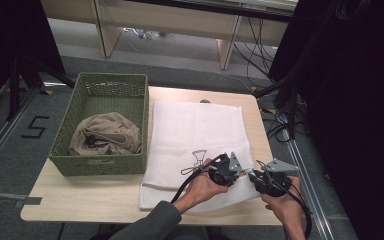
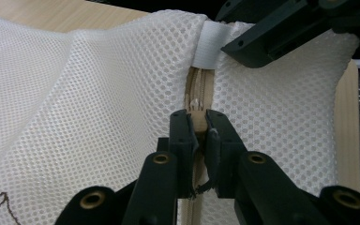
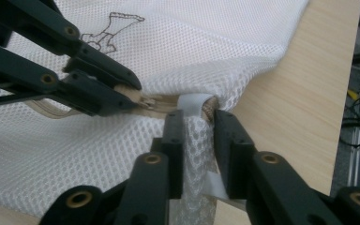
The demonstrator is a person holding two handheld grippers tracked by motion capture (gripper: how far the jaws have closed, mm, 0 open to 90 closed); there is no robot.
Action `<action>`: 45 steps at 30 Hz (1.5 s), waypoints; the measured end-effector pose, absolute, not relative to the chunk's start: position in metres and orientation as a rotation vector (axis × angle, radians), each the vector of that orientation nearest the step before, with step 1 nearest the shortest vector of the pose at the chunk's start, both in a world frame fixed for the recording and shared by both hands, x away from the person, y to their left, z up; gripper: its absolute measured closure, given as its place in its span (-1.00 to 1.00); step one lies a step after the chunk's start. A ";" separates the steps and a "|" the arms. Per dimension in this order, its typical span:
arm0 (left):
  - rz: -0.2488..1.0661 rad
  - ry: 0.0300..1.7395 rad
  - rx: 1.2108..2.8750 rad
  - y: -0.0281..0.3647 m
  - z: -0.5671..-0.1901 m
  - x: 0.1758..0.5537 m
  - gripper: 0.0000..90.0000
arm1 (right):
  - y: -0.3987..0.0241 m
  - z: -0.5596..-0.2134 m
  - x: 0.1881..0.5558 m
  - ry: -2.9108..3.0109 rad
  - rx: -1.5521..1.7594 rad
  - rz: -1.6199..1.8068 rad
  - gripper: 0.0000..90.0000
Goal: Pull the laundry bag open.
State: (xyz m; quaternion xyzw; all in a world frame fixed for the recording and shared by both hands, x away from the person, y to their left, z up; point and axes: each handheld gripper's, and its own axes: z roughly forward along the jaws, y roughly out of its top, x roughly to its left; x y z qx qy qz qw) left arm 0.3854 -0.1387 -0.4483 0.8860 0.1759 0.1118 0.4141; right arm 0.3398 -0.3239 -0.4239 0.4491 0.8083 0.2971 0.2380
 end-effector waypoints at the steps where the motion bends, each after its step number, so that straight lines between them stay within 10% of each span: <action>1: 0.280 0.440 2.229 -0.138 -0.448 0.385 0.81 | -0.325 -0.425 0.341 2.207 1.246 0.815 0.57; 9: 0.283 0.430 2.227 -0.136 -0.448 0.384 0.81 | -0.333 -0.432 0.345 2.176 1.405 0.860 0.21; 21: 0.266 0.421 2.229 -0.135 -0.450 0.384 0.81 | -0.337 -0.427 0.345 2.212 1.342 1.040 0.82; 45: 0.291 0.404 2.279 -0.130 -0.467 0.380 0.81 | -0.327 -0.425 0.345 2.249 1.237 0.820 0.89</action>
